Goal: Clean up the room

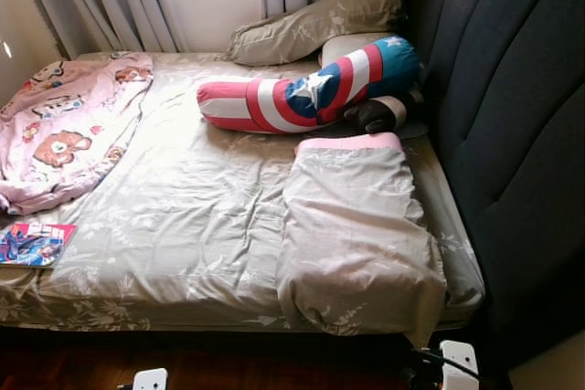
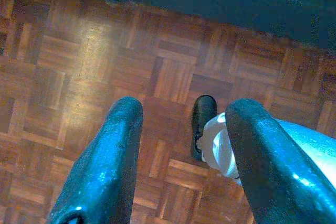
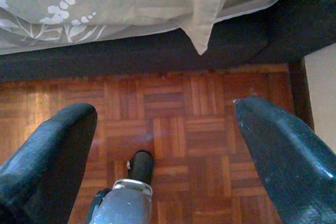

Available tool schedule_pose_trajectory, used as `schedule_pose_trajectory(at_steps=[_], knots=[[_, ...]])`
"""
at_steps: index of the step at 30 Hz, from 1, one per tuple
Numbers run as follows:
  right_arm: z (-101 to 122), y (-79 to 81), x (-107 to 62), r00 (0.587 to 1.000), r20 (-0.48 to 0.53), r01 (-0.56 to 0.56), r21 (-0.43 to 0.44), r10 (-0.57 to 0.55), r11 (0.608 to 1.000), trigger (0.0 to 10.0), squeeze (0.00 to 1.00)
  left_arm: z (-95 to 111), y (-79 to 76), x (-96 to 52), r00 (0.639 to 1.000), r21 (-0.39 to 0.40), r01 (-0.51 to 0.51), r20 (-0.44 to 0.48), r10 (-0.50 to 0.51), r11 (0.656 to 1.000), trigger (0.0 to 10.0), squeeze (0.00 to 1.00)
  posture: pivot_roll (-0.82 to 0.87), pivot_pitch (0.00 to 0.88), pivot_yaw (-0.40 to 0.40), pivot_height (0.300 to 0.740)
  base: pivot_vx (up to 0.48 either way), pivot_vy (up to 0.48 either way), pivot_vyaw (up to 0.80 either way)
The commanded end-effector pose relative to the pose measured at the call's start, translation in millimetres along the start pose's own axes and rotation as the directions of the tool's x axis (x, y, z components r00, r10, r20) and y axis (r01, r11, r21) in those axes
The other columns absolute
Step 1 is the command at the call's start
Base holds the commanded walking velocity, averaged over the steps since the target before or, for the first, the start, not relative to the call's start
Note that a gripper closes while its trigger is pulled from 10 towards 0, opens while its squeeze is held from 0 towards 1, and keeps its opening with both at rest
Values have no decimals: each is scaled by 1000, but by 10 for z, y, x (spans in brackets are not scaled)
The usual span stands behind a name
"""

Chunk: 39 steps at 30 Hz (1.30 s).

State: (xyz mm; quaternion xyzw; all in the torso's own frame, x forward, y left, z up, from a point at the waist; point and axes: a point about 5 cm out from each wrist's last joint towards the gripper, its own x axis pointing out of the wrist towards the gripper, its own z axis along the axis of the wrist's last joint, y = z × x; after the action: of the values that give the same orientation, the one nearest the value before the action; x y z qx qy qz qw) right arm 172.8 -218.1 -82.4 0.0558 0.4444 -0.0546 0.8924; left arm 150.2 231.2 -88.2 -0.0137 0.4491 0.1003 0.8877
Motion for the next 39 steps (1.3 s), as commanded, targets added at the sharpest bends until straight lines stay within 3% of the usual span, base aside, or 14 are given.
schedule_pose_trajectory(at_steps=[1,11,39], knots=[[3,-14,-2,1000,0,1,-4,-1,1000,10000,0,-12,6,-2,1000,-12,-5,-7,5,1000,10000,0,97,0,-26,740,0,0,0],[7,-29,-4,1000,-1,0,-12,0,1000,10000,0,-11,-12,-1,1000,-29,-1,-2,1,1000,10000,0,96,0,-34,740,0,0,0],[5,-46,-8,1000,-3,-5,-24,4,1000,10000,0,-17,-40,-2,1000,-27,16,1,-16,999,10000,0,91,0,-36,740,275,0,0]])
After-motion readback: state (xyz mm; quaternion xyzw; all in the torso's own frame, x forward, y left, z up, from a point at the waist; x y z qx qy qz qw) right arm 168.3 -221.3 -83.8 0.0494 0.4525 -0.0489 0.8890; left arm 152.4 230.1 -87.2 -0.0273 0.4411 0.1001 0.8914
